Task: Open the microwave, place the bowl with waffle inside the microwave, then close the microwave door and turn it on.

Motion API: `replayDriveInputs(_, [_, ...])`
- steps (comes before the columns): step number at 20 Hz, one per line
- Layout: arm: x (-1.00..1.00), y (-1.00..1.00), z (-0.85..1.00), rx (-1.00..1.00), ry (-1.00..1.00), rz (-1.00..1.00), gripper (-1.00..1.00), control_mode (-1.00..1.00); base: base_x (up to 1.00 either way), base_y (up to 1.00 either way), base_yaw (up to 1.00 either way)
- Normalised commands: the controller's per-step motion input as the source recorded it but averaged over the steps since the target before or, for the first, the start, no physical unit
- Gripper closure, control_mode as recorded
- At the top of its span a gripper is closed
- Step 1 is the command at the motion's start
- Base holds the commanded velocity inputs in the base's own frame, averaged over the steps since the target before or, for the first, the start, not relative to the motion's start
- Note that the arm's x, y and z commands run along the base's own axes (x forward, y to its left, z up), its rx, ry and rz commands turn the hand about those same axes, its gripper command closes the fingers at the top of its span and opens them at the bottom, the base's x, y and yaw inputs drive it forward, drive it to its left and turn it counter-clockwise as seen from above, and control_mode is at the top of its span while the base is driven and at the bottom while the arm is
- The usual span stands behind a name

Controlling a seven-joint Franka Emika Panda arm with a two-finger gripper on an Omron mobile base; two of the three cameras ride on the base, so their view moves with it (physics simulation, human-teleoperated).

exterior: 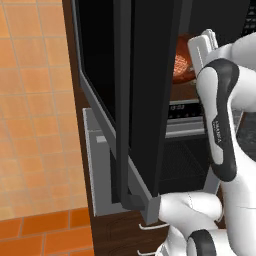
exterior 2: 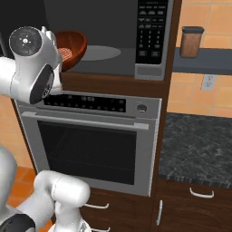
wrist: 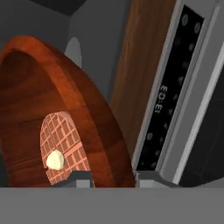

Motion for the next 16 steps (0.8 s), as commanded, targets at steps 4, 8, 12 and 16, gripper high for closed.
replayDriveInputs(4, [1.00, 0.03, 0.00, 0.14, 0.18, -0.17, 1.00, -1.00, 0.00, 0.00, 0.00])
replayDriveInputs(8, [1.00, 0.00, -0.03, 0.24, 0.07, -0.10, 1.00, -1.00, 0.00, 0.00, 0.00])
replayDriveInputs(12, [1.00, 0.00, -0.08, 0.21, 0.08, -0.10, 1.00, -1.00, 0.00, 0.00, 0.00])
replayDriveInputs(16, [1.00, 0.02, -0.32, 0.15, 0.06, -0.06, 1.00, -1.00, 0.00, 0.00, 0.00])
